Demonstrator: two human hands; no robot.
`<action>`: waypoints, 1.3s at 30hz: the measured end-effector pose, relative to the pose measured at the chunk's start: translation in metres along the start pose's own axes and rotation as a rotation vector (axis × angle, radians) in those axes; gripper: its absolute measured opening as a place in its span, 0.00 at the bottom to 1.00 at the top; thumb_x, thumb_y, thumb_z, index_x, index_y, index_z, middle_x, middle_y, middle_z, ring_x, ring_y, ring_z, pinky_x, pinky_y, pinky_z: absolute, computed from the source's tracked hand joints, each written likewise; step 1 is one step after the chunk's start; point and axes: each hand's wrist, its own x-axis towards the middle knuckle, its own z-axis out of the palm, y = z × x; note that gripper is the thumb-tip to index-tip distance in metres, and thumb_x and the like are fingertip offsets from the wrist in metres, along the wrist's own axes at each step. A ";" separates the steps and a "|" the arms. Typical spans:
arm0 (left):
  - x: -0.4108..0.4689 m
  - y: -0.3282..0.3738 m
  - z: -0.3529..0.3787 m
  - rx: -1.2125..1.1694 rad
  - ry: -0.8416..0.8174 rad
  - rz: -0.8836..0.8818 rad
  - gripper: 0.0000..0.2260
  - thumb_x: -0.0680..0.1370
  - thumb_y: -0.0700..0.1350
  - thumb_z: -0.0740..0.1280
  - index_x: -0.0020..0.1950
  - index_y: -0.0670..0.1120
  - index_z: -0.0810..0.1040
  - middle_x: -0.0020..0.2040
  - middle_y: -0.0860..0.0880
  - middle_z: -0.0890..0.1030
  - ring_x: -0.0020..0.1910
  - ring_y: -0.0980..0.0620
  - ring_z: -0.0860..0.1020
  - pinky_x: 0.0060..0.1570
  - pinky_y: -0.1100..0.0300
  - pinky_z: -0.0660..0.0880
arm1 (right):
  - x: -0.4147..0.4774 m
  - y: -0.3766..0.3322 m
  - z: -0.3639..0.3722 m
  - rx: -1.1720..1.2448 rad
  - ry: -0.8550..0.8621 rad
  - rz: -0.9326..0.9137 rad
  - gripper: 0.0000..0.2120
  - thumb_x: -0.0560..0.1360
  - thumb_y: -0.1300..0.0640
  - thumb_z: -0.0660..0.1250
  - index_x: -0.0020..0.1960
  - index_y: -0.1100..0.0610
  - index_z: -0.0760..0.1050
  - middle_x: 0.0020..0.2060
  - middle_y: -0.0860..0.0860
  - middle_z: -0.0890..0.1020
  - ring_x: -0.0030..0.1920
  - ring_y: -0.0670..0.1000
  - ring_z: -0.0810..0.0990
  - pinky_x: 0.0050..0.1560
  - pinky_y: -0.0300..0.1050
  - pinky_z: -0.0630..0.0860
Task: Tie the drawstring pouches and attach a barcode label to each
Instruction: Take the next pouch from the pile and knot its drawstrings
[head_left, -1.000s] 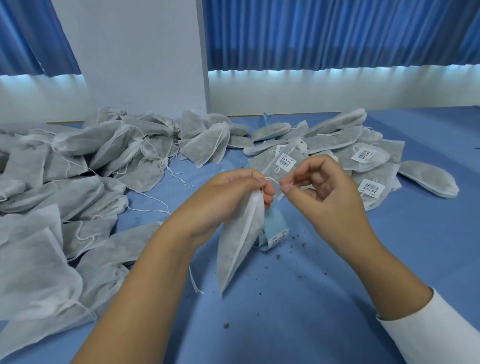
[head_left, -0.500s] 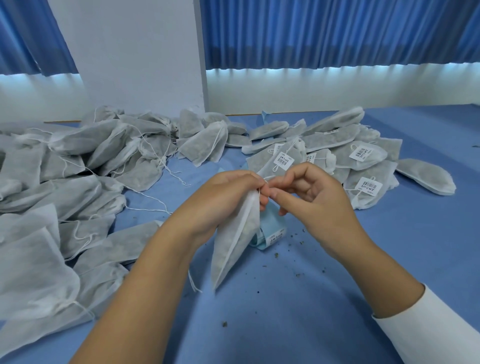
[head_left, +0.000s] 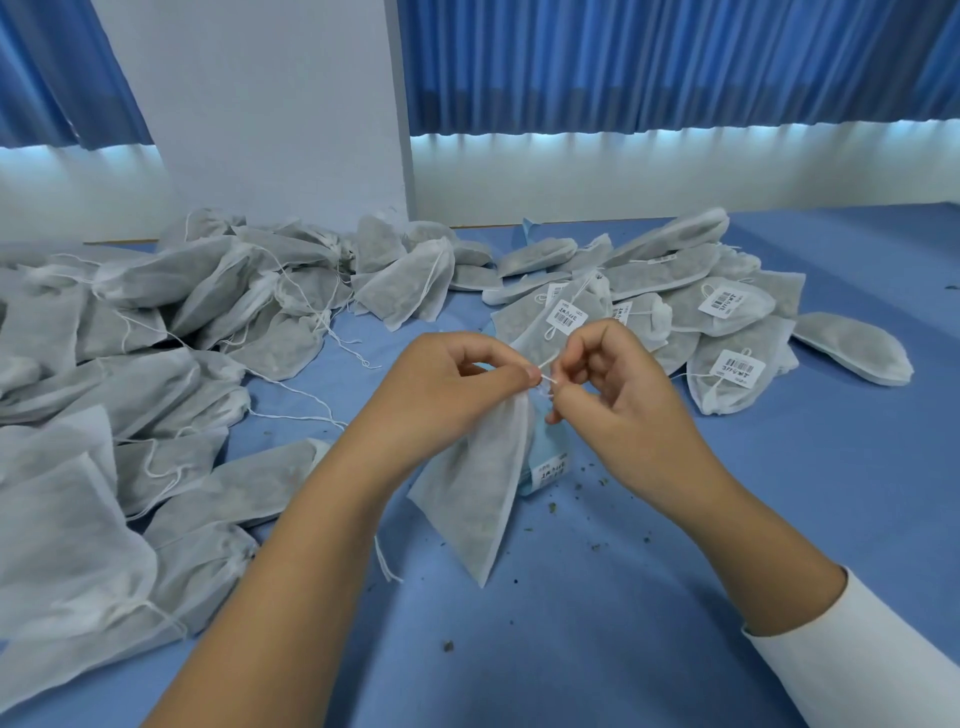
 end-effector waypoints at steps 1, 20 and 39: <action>0.000 0.000 0.001 0.012 -0.006 -0.004 0.07 0.75 0.44 0.73 0.37 0.50 0.86 0.35 0.48 0.82 0.35 0.58 0.73 0.35 0.69 0.67 | 0.000 0.000 0.000 0.020 -0.004 0.005 0.12 0.74 0.73 0.64 0.45 0.57 0.69 0.40 0.49 0.75 0.42 0.48 0.74 0.46 0.57 0.78; 0.003 -0.003 0.002 0.132 0.022 -0.049 0.08 0.74 0.45 0.72 0.36 0.48 0.84 0.27 0.58 0.75 0.27 0.62 0.69 0.27 0.73 0.65 | 0.000 0.003 -0.006 -0.081 -0.029 0.052 0.15 0.73 0.70 0.69 0.36 0.53 0.70 0.37 0.46 0.82 0.30 0.46 0.73 0.35 0.36 0.71; 0.003 -0.003 0.000 -0.112 -0.026 -0.125 0.05 0.75 0.46 0.73 0.43 0.47 0.86 0.36 0.56 0.82 0.37 0.59 0.77 0.45 0.61 0.70 | 0.000 0.001 -0.004 0.070 0.081 0.112 0.06 0.73 0.65 0.73 0.42 0.55 0.84 0.37 0.48 0.85 0.38 0.45 0.81 0.37 0.36 0.78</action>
